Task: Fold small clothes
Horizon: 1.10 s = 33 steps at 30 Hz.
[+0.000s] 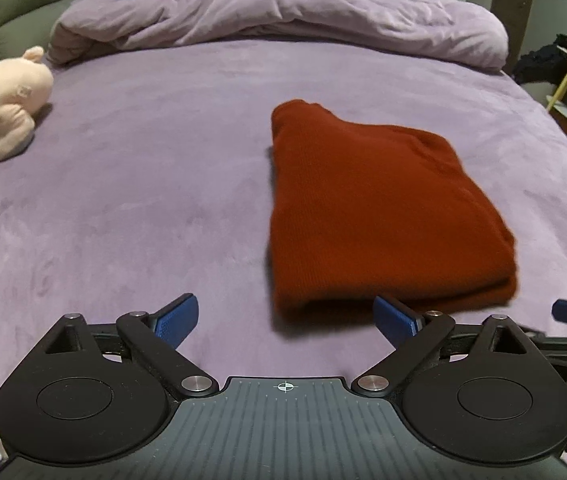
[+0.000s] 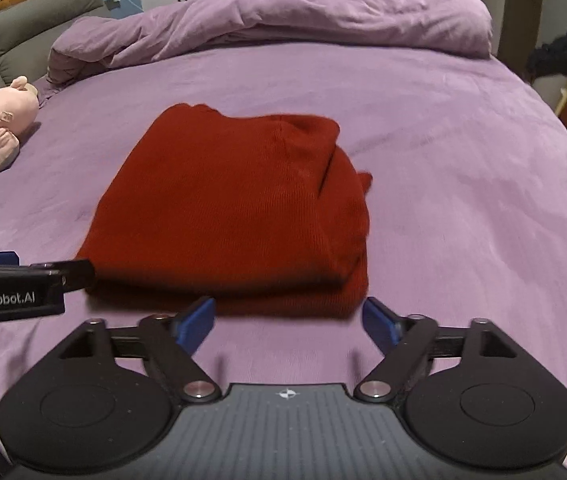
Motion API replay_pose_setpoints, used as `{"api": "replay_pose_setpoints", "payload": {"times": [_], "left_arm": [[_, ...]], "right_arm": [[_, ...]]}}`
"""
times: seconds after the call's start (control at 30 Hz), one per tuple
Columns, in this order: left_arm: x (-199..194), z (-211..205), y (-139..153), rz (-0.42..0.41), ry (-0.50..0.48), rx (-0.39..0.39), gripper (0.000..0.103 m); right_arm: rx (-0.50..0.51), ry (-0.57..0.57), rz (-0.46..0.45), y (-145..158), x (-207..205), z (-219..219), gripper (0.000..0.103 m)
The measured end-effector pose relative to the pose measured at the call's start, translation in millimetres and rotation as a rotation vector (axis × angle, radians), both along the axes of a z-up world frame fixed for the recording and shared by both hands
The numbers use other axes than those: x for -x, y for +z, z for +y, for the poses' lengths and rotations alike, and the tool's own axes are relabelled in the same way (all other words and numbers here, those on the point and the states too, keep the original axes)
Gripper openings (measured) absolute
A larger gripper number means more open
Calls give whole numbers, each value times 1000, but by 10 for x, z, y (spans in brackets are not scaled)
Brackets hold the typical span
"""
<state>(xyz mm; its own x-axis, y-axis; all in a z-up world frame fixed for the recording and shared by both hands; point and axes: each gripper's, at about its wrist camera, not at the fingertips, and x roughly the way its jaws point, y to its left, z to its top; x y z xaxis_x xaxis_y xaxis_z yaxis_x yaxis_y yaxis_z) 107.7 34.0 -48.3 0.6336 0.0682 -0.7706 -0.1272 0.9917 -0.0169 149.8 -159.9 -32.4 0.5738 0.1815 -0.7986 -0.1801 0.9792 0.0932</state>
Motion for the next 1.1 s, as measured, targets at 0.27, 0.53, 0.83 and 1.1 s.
{"api": "replay_pose_setpoints", "payload": {"times": [0.27, 0.53, 0.83, 1.1], "left_arm": [[205, -17, 170, 1, 99, -84, 103], [208, -131, 245, 76, 11, -197, 103], [186, -105, 270, 106, 11, -128, 103], [174, -90, 266, 122, 26, -130, 103]], "right_arm": [[111, 4, 54, 201, 172, 83, 99], [117, -52, 115, 304, 178, 108, 99], [124, -92, 147, 298, 172, 67, 99], [140, -88, 156, 295, 160, 92, 99]]}}
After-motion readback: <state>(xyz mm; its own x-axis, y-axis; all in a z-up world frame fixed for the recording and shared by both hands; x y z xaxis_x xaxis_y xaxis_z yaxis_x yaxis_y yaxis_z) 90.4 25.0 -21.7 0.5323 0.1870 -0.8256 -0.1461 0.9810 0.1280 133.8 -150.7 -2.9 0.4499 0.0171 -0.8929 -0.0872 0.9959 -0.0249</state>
